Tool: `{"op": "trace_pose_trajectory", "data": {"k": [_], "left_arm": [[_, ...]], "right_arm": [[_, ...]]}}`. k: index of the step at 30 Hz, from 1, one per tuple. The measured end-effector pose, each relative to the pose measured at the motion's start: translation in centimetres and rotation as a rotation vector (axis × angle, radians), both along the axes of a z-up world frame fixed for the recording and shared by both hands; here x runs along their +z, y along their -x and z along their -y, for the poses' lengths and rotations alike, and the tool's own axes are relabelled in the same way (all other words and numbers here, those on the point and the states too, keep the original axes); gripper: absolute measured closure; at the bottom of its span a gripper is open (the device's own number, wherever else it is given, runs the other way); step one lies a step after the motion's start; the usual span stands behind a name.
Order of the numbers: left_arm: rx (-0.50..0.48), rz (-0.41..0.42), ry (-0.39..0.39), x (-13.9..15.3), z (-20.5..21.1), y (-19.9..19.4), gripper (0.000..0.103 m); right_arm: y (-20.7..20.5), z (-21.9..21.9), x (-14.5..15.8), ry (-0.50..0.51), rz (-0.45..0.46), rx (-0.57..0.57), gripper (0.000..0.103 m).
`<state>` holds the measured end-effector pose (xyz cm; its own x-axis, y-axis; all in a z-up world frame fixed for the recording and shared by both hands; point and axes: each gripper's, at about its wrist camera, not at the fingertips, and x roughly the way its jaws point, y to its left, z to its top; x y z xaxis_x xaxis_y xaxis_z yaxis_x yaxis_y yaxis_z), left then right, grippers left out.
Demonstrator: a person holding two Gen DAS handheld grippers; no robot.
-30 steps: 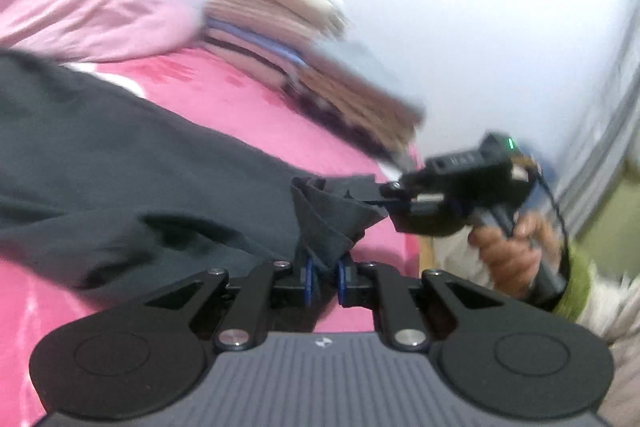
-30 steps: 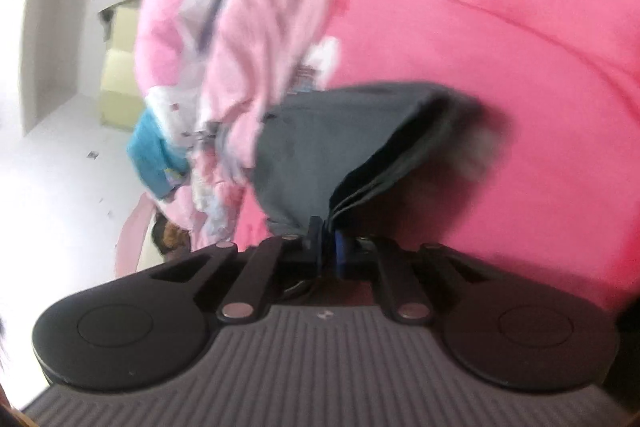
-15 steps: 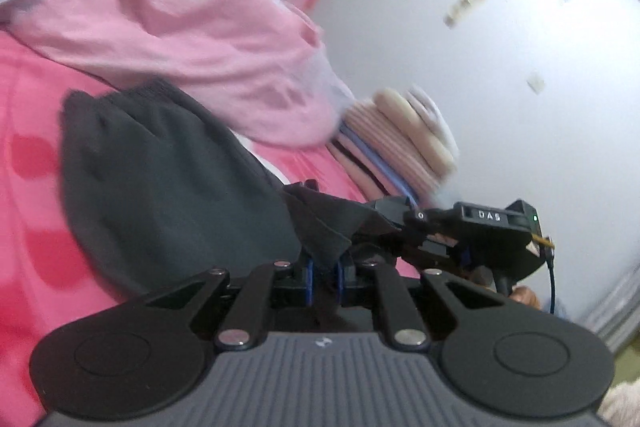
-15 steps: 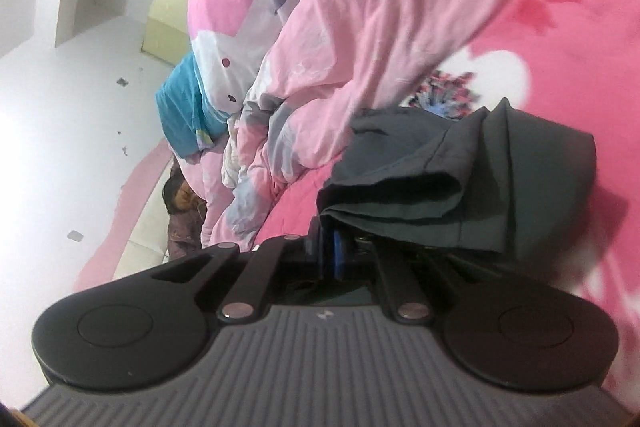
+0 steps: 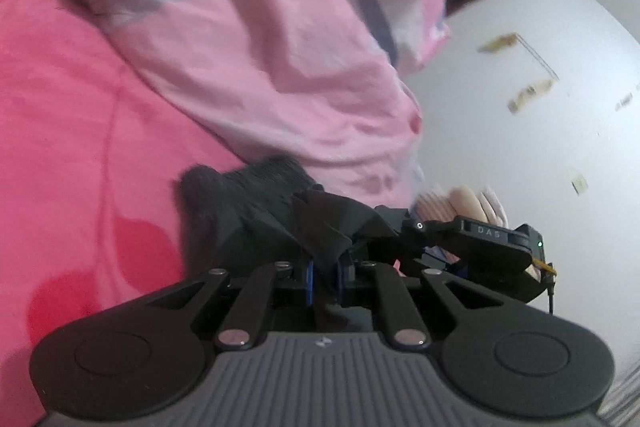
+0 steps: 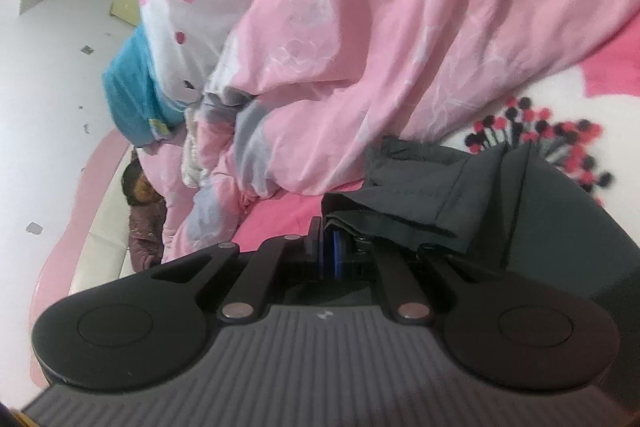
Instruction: Fold clothes
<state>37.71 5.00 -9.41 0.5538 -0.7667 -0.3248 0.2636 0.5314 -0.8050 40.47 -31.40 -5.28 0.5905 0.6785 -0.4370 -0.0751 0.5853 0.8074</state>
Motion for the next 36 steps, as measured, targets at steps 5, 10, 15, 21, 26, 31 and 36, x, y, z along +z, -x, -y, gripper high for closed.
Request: {"op": "trace_pose_trajectory", "data": {"k": [5,10,15,21,26,31,36], "left_arm": [[0.05,-0.051,0.02,-2.0,-1.4,-1.6,0.093],[0.088,-0.104,0.057,-3.9,-2.5,-1.8,0.093],[0.114,-0.148,0.091,-5.2,-3.2,-1.6,0.091],[0.166,-0.222,0.153,-5.4,-4.1,-1.7,0.063],[0.25,-0.234,0.187,-3.8,-5.3,0.2,0.035],[0.323,-0.2,0.119,-1.1,-6.2,5.2,0.031],[0.145,-0.229,0.051,0.4,-2.2,11.9,0.029]], "right_arm": [[-3.4,-1.7,-1.6,0.005,-0.027,0.023,0.097],[-6.1,-2.9,-2.1,0.013,-0.045,0.058,0.079],[-6.7,-1.0,-0.4,-0.1,0.052,-0.007,0.049],[-2.6,4.5,0.2,-0.28,0.016,-0.068,0.047],[6.2,9.7,1.3,-0.333,-0.012,-0.105,0.037],[15.4,14.1,1.1,-0.336,-0.063,-0.189,0.025],[19.7,14.2,-3.2,-0.298,-0.187,-0.216,0.024]]}}
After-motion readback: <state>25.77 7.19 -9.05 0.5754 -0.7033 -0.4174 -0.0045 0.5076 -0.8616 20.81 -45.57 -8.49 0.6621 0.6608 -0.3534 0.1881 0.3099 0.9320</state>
